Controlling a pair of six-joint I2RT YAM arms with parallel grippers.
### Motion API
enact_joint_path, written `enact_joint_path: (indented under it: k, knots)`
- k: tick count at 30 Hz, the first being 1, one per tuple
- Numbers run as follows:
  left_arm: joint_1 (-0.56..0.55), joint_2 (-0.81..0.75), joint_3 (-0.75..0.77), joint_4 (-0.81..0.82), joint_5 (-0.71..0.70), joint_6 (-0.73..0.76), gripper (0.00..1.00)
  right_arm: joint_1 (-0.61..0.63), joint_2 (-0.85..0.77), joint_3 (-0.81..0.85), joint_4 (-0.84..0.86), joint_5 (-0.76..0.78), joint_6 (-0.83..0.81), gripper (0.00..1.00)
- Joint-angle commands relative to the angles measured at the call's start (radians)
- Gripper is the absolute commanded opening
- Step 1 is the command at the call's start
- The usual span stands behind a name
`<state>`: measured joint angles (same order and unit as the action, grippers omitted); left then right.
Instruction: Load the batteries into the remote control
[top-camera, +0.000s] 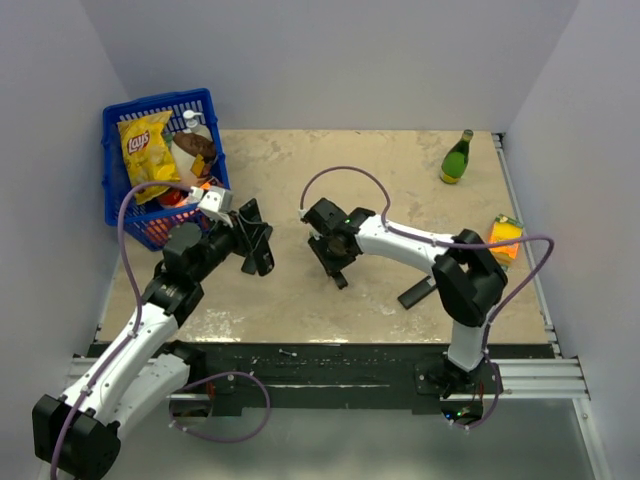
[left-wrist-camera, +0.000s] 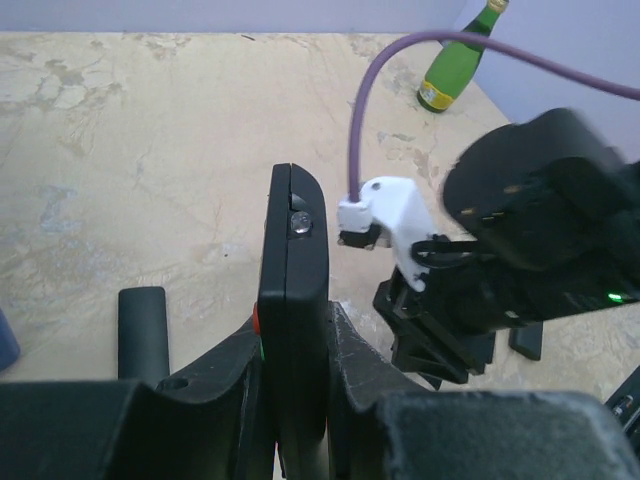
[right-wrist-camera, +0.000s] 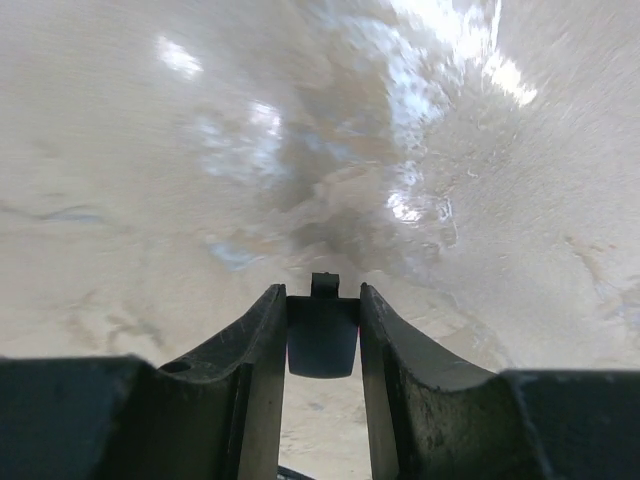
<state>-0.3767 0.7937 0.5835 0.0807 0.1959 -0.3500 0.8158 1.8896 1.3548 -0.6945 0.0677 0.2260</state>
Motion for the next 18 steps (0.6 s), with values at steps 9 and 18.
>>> enact_joint_path:
  k: [9, 18]
  knots:
    - [0.028, -0.048, -0.085, 0.217, -0.003, -0.254, 0.00, 0.216, -0.426, -0.104, 0.399, 0.119, 0.104, 0.07]
    - [0.056, -0.002, -0.188, 0.450, 0.039, -0.540, 0.00, 0.289, -0.633, -0.397, 0.967, 0.164, 0.072, 0.04]
